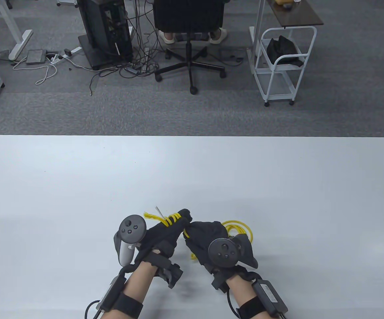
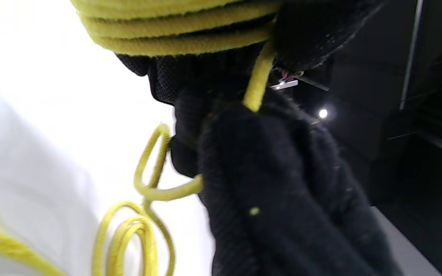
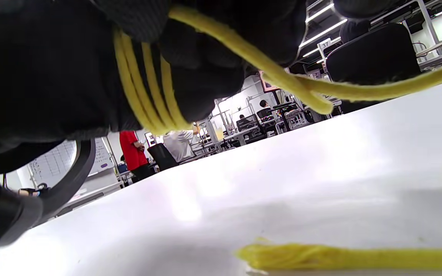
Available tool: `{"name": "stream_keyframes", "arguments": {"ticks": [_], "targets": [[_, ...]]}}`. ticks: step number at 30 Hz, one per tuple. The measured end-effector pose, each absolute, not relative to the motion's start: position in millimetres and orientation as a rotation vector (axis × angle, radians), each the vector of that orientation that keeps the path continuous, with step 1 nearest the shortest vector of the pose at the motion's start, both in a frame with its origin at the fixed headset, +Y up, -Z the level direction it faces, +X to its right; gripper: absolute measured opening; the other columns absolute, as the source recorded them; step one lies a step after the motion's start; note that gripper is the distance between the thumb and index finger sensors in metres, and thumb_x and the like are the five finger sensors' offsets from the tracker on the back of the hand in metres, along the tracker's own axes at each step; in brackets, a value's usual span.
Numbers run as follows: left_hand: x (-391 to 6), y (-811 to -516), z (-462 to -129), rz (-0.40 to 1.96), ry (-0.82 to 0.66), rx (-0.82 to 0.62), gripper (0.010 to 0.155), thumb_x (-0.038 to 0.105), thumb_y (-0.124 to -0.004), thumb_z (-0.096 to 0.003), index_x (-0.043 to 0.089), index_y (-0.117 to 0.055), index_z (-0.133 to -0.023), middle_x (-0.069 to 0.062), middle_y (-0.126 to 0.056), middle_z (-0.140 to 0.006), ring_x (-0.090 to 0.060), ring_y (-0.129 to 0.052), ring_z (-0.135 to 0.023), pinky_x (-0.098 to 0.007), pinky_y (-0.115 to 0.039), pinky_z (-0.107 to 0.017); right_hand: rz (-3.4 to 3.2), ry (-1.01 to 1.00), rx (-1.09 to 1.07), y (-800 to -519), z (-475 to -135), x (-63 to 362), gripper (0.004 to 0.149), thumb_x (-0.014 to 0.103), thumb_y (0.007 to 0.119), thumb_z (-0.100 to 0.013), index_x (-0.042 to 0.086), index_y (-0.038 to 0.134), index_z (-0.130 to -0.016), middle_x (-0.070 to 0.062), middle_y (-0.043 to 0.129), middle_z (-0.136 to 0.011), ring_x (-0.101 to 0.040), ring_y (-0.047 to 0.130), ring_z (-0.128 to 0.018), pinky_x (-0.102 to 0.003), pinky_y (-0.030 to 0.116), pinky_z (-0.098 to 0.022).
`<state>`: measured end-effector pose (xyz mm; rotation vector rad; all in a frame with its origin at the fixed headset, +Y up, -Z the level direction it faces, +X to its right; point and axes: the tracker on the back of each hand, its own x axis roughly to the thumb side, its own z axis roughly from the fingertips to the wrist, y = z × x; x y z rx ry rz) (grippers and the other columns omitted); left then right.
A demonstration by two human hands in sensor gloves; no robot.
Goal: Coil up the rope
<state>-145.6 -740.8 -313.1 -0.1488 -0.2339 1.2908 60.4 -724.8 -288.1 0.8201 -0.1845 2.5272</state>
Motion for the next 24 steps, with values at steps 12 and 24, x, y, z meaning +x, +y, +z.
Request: {"name": "stream_keyframes", "arguments": {"ticks": [12,24], "targets": [[-136.2,-738.2,-311.8,1.457,-0.405,-0.164,0.048,0.047,-0.069,-0.0593,0.028,-0.074,-0.103,-0.005,-0.084,-0.108,-0.025,-0.090,-0.094,-0.035,-0.070,-0.073,2.589,-0.069,0.807,-733.1,-292.3,60.5,0.041,0.037,0.068,-0.059,0.017,0.072,-0.094,-0.017,0.072,-0.100,-0.045,0.077,-0.085,-0.072,0.052,-0.065],[-129.0,-742.6,-311.6,1.664,-0.525,-0.284,0.052,0.051,-0.061,-0.0602,0.025,-0.078,-0.102,-0.008,-0.091,-0.102,-0.026,-0.095,-0.088,-0.036,-0.073,-0.070,2.589,0.020,0.754,-739.5,-299.8,68.8,0.041,0.038,0.068,-0.058,0.018,0.072,-0.094,-0.017,0.072,-0.100,-0.045,0.077,-0.085,-0.073,0.052,-0.065]]}}
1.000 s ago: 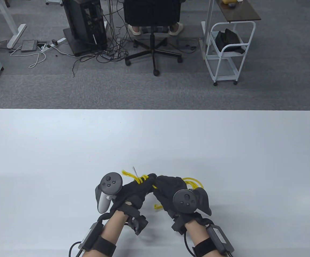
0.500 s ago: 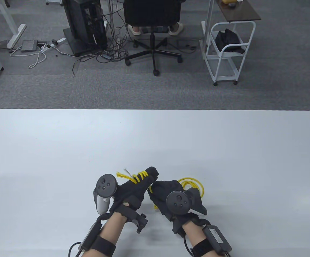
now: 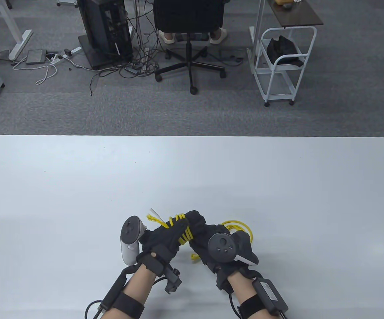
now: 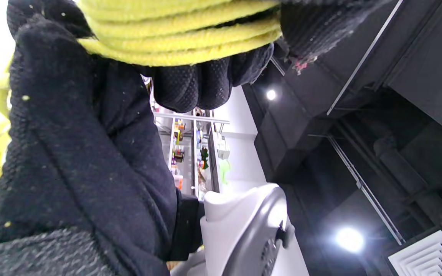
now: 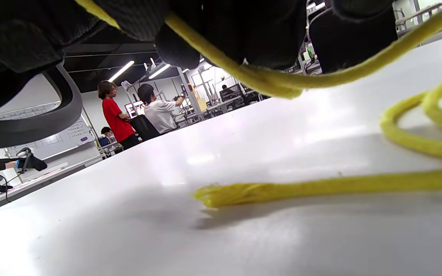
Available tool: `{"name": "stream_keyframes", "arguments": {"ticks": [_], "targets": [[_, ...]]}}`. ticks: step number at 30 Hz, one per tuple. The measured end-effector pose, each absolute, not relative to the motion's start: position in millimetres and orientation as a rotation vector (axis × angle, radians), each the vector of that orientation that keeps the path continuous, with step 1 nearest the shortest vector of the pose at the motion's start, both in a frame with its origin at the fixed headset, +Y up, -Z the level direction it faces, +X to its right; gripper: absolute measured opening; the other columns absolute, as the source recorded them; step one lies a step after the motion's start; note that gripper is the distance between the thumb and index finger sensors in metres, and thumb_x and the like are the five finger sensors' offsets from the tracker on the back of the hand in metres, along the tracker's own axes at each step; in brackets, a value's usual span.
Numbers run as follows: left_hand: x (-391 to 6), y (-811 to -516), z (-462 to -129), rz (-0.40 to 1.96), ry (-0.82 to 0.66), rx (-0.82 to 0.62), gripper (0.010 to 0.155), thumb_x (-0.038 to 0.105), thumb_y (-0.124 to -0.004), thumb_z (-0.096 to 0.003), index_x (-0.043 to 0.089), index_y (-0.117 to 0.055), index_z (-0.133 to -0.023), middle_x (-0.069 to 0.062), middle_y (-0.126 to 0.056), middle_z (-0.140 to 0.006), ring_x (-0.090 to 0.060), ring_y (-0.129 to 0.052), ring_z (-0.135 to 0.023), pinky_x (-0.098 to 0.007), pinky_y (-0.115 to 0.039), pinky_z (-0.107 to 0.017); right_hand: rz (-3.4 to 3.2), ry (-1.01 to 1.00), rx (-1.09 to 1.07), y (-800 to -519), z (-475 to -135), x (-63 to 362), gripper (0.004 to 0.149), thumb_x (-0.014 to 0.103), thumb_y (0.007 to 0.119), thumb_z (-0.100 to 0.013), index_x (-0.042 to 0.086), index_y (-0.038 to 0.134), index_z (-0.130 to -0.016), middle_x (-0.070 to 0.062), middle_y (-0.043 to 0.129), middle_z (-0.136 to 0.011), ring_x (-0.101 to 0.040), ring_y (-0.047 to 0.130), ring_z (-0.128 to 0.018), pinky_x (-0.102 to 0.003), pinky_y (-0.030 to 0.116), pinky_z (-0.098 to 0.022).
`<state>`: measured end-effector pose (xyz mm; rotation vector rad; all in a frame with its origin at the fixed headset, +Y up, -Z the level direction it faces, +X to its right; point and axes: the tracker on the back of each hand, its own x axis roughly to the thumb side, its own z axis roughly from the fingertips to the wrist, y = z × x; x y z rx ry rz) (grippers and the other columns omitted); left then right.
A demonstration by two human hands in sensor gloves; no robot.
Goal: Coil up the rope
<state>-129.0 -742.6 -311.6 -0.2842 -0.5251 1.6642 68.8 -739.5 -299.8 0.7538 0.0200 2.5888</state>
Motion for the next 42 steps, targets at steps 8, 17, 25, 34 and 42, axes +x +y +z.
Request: {"name": "stream_keyframes", "arguments": {"ticks": [8,17,25,34,42], "targets": [[-119.4,-744.1,-311.8,1.607,-0.619,-0.390,0.057,0.055,-0.057,-0.0606,0.021,-0.088,-0.094,-0.011,-0.102,-0.087,-0.027,-0.104,-0.072,-0.037,-0.079,-0.060,2.613,0.101,0.688,-744.8,-308.5,80.4,0.042,0.038,0.068,-0.058,0.017,0.072,-0.095,-0.018,0.070,-0.102,-0.046,0.075,-0.087,-0.073,0.051,-0.065],[-108.8,-750.3,-312.8,1.386,-0.677,-0.627,0.062,0.056,-0.053,-0.0613,0.018,-0.090,-0.093,-0.015,-0.104,-0.085,-0.030,-0.105,-0.070,-0.039,-0.079,-0.059,2.642,0.033,0.621,-738.7,-313.6,97.5,0.042,0.039,0.071,-0.057,0.018,0.072,-0.094,-0.017,0.069,-0.103,-0.046,0.075,-0.088,-0.074,0.051,-0.065],[-111.9,-750.7,-313.9,1.295,-0.649,-0.669,0.063,0.055,-0.052,-0.0616,0.017,-0.090,-0.094,-0.016,-0.103,-0.086,-0.031,-0.104,-0.071,-0.039,-0.078,-0.060,2.679,-0.054,0.656,-732.4,-311.1,95.5,0.042,0.040,0.074,-0.056,0.018,0.073,-0.092,-0.017,0.068,-0.104,-0.046,0.072,-0.089,-0.074,0.050,-0.065],[-114.1,-749.1,-314.4,1.161,-0.607,-0.692,0.063,0.055,-0.052,-0.0617,0.017,-0.091,-0.093,-0.017,-0.103,-0.086,-0.031,-0.104,-0.070,-0.039,-0.078,-0.059,2.751,-0.116,0.641,-728.2,-310.2,96.8,0.041,0.042,0.074,-0.055,0.017,0.076,-0.087,-0.016,0.069,-0.103,-0.046,0.072,-0.090,-0.075,0.049,-0.065],[-112.9,-755.8,-314.7,1.055,-0.520,-0.672,0.066,0.056,-0.049,-0.0619,0.014,-0.085,-0.099,-0.020,-0.097,-0.093,-0.034,-0.099,-0.076,-0.041,-0.075,-0.062,2.597,-0.129,0.602,-723.6,-308.5,98.4,0.040,0.040,0.072,-0.057,0.015,0.075,-0.088,-0.017,0.069,-0.102,-0.046,0.073,-0.089,-0.074,0.050,-0.065]]}}
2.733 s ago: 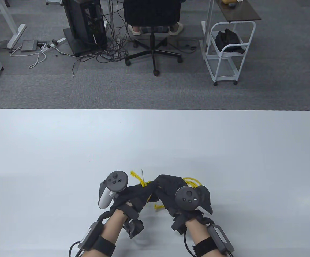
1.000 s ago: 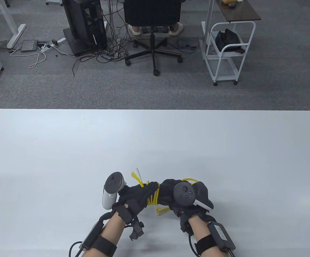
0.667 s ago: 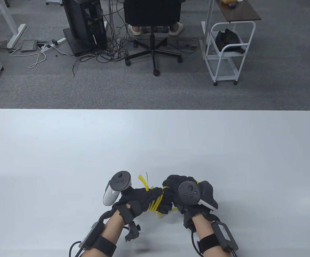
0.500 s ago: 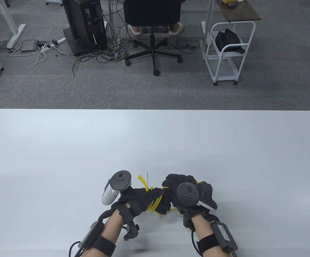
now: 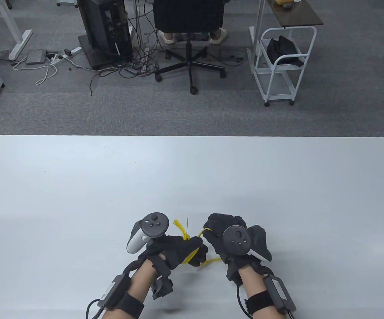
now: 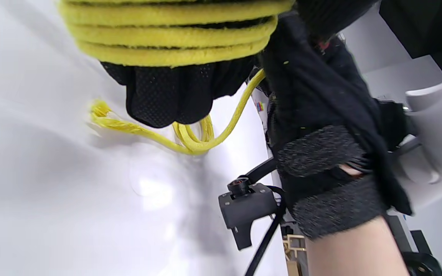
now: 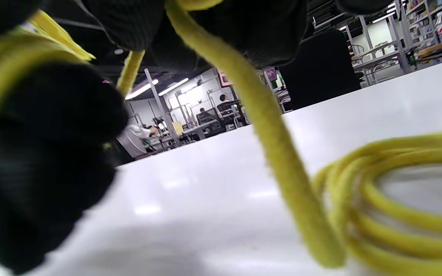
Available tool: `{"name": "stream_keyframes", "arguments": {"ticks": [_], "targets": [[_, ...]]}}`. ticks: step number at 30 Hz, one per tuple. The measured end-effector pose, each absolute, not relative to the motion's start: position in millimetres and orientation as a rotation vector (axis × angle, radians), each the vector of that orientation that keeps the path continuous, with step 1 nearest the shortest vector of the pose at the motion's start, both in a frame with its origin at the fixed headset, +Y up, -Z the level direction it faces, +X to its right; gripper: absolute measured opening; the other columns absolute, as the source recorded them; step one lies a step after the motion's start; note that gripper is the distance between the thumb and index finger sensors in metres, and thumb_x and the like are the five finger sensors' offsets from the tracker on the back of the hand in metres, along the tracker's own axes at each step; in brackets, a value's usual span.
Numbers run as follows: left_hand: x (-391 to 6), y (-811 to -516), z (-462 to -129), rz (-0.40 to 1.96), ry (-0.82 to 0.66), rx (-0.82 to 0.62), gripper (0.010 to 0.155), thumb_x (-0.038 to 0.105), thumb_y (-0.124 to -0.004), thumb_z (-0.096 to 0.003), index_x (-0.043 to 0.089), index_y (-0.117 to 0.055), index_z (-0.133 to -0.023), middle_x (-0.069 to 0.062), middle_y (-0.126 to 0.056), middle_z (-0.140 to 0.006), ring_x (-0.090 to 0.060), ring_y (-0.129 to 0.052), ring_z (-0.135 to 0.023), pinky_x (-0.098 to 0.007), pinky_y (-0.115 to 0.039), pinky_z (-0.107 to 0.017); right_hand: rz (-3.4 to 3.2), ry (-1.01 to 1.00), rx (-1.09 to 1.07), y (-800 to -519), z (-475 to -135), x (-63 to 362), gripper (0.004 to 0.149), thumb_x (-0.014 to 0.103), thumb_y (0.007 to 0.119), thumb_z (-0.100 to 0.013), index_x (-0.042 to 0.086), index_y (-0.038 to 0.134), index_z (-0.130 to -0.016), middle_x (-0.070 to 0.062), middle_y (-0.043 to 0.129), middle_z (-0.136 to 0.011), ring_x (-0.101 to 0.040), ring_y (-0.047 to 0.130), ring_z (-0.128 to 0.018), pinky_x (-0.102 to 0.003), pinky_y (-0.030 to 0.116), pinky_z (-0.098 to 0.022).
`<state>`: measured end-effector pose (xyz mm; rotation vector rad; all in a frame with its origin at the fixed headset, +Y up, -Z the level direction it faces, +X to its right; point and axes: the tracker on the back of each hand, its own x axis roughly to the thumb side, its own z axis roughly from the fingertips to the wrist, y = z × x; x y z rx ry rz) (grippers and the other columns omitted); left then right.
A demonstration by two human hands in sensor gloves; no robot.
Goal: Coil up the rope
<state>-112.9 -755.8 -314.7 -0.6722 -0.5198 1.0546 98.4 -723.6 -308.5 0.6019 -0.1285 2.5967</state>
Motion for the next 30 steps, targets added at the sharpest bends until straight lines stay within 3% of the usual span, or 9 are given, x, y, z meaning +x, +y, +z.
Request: {"name": "stream_keyframes", "arguments": {"ticks": [3,8,18,25,30], "targets": [[-118.8,-754.2,-315.2,1.133,-0.460,-0.577,0.070,0.056,-0.046,-0.0614,0.011,-0.076,-0.106,-0.023,-0.089,-0.099,-0.037,-0.094,-0.082,-0.042,-0.072,-0.064,2.497,-0.161,0.615,-719.2,-304.8,91.0,0.041,0.040,0.071,-0.057,0.015,0.075,-0.088,-0.018,0.069,-0.102,-0.046,0.073,-0.088,-0.074,0.051,-0.065],[-130.3,-748.6,-315.2,1.331,-0.361,-0.412,0.067,0.054,-0.052,-0.0616,0.010,-0.073,-0.107,-0.024,-0.085,-0.102,-0.038,-0.091,-0.085,-0.043,-0.069,-0.066,2.515,-0.243,0.684,-714.2,-296.3,79.6,0.042,0.040,0.069,-0.058,0.013,0.073,-0.090,-0.019,0.067,-0.103,-0.046,0.073,-0.088,-0.073,0.051,-0.065],[-136.3,-737.3,-310.7,1.244,-0.263,-0.183,0.059,0.052,-0.064,-0.0607,0.015,-0.070,-0.107,-0.018,-0.083,-0.105,-0.033,-0.090,-0.089,-0.039,-0.070,-0.068,2.602,-0.190,0.779,-717.7,-290.6,65.1,0.042,0.039,0.067,-0.059,0.013,0.072,-0.093,-0.019,0.064,-0.105,-0.047,0.071,-0.089,-0.074,0.050,-0.065],[-146.8,-735.5,-311.6,1.383,-0.228,-0.093,0.056,0.049,-0.068,-0.0598,0.021,-0.065,-0.108,-0.012,-0.078,-0.109,-0.027,-0.087,-0.094,-0.036,-0.068,-0.072,2.610,-0.079,0.847,-722.6,-289.2,57.1,0.041,0.037,0.067,-0.060,0.015,0.069,-0.095,-0.020,0.062,-0.107,-0.048,0.068,-0.091,-0.075,0.048,-0.066],[-150.7,-737.3,-314.0,1.505,-0.266,-0.126,0.054,0.047,-0.070,-0.0595,0.023,-0.066,-0.108,-0.009,-0.079,-0.110,-0.025,-0.088,-0.095,-0.035,-0.069,-0.073,2.593,-0.052,0.889,-726.1,-288.4,49.9,0.042,0.035,0.066,-0.060,0.014,0.068,-0.096,-0.019,0.062,-0.106,-0.048,0.069,-0.090,-0.075,0.048,-0.065]]}}
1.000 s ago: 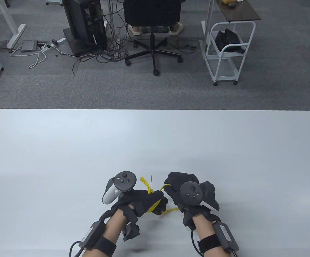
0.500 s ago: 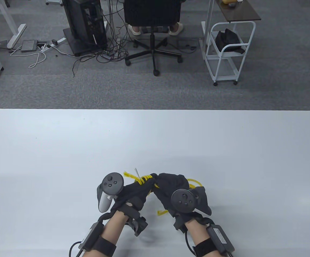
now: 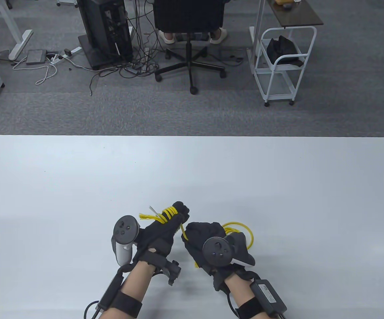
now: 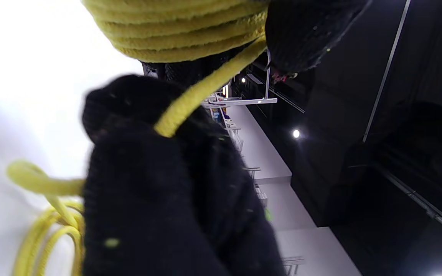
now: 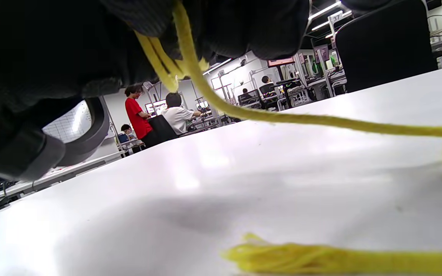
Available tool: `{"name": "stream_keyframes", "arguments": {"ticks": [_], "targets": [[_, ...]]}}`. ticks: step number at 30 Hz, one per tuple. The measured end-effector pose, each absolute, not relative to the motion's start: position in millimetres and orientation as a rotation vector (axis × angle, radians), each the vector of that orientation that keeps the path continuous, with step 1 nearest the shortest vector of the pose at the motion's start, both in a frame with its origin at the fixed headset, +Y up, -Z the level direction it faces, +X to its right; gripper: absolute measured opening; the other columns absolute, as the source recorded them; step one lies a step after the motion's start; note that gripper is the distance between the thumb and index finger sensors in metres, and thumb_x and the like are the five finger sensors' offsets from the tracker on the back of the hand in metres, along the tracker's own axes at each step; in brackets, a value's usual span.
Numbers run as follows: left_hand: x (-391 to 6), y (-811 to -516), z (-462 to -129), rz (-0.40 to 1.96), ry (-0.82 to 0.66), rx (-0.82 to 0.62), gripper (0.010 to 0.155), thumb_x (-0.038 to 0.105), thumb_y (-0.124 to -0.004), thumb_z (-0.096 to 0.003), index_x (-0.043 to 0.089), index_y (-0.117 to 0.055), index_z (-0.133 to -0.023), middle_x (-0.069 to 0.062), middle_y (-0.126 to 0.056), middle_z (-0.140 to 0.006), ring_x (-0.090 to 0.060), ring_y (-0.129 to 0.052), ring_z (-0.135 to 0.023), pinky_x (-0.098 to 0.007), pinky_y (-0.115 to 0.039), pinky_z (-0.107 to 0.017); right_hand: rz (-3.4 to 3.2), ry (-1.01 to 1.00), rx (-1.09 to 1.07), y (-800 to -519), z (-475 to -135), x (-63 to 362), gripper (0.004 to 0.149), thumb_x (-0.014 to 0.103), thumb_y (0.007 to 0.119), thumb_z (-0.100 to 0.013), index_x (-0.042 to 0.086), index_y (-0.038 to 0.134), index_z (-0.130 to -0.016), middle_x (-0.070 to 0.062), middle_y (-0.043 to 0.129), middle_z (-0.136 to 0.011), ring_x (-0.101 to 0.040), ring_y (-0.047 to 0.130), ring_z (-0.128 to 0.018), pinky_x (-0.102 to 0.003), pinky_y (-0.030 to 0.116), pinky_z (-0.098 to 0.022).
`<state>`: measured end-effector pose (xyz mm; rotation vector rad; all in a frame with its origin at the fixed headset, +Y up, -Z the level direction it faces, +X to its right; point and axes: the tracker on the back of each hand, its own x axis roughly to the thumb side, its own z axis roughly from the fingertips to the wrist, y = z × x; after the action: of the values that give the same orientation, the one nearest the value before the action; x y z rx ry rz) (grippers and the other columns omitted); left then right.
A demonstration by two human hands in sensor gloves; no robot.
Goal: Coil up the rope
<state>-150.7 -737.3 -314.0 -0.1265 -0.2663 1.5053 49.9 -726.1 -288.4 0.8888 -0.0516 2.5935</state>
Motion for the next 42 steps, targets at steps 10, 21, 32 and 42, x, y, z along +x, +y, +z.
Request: {"name": "stream_keyframes", "arguments": {"ticks": [10,21,32,42], "targets": [[-148.3,-737.3,-315.2,1.699,-0.371,-0.192,0.053,0.048,-0.065,-0.0604,0.022,-0.070,-0.106,-0.009,-0.087,-0.104,-0.023,-0.095,-0.088,-0.034,-0.074,-0.069,2.705,0.019,0.947,-735.2,-288.8,44.0,0.041,0.035,0.066,-0.060,0.015,0.068,-0.096,-0.019,0.062,-0.106,-0.048,0.069,-0.091,-0.075,0.048,-0.066],[-129.1,-740.1,-317.1,1.676,-0.550,-0.416,0.053,0.051,-0.061,-0.0607,0.019,-0.086,-0.095,-0.011,-0.103,-0.085,-0.024,-0.105,-0.070,-0.035,-0.081,-0.058,2.748,0.059,0.837,-739.6,-300.9,59.8,0.042,0.037,0.067,-0.059,0.017,0.069,-0.096,-0.019,0.063,-0.106,-0.048,0.070,-0.090,-0.075,0.048,-0.066],[-115.4,-744.5,-315.6,1.396,-0.626,-0.677,0.058,0.054,-0.057,-0.0616,0.017,-0.090,-0.092,-0.013,-0.106,-0.081,-0.027,-0.107,-0.065,-0.036,-0.081,-0.056,2.771,-0.051,0.688,-732.9,-309.5,84.3,0.041,0.037,0.069,-0.058,0.017,0.071,-0.095,-0.018,0.065,-0.105,-0.047,0.071,-0.090,-0.075,0.048,-0.066],[-113.1,-750.7,-314.9,1.133,-0.558,-0.744,0.065,0.056,-0.050,-0.0618,0.015,-0.087,-0.096,-0.017,-0.102,-0.086,-0.030,-0.104,-0.070,-0.038,-0.079,-0.058,2.654,-0.183,0.632,-720.9,-307.4,90.9,0.041,0.037,0.069,-0.058,0.016,0.071,-0.093,-0.018,0.067,-0.104,-0.046,0.072,-0.089,-0.074,0.050,-0.065]]}}
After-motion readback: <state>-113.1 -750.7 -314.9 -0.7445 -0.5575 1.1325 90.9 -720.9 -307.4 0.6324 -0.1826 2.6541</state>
